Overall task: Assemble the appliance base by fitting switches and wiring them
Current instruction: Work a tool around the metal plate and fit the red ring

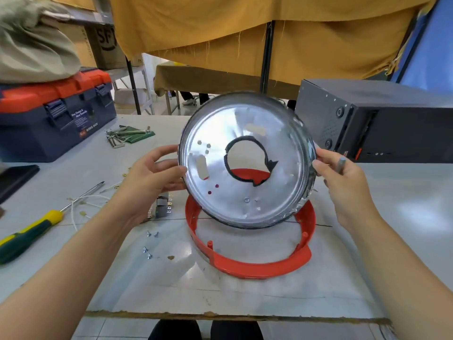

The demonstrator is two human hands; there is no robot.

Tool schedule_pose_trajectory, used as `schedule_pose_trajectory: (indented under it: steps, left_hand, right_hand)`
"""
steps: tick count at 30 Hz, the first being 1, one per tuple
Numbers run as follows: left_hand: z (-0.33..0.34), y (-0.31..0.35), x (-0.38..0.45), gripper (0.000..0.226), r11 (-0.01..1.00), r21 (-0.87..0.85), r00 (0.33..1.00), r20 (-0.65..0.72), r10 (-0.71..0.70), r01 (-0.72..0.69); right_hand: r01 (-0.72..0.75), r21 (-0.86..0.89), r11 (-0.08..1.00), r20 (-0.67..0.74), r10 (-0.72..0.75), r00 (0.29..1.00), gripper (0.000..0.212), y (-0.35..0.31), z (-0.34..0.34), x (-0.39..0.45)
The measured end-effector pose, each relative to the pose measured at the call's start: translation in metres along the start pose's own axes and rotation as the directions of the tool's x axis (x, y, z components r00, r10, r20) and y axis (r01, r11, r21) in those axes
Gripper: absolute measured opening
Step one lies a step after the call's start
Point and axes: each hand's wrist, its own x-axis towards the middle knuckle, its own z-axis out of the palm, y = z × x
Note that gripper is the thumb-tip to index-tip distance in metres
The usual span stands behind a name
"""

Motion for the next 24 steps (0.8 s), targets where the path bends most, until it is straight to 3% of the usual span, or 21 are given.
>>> schedule_pose_trajectory:
  steps: [5,10,16,18,21,24]
  left_hand:
    - [-0.001,0.005,-0.001,0.046,0.971,0.1,0.976,0.026,0.215,-0.217]
    - [0.002,0.002,-0.001,0.051,0.909,0.171,0.921,-0.021,0.389,-0.38]
    - [0.004,-0.013,-0.011,0.051,0.586,0.681,0.789,-0.019,0.613,-0.439]
    - [0.007,-0.016,-0.016,0.052,0.534,0.701,0.763,0.022,0.647,-0.473]
    - [0.008,-0.018,-0.021,0.051,0.524,0.655,0.754,0.108,0.648,-0.545]
    - [0.004,-0.021,-0.024,0.043,0.511,0.658,0.777,0.183,0.603,-0.552]
  right_hand:
    - [-0.059,0.139,0.989,-0.062,0.068,0.996,0.016,-0.013,0.001,0.001]
    - [-0.148,0.263,0.953,0.005,0.152,0.988,0.034,-0.016,0.004,0.002]
    - [-0.232,0.341,0.911,0.04,0.232,0.972,0.025,-0.011,0.003,-0.002]
    - [-0.226,0.384,0.895,0.071,0.216,0.974,0.02,-0.007,0.0,-0.002]
    - [-0.241,0.408,0.88,0.18,0.182,0.967,0.029,-0.005,-0.004,-0.004]
    - [-0.215,0.369,0.904,0.119,0.184,0.976,0.034,0.0,-0.004,-0.008]
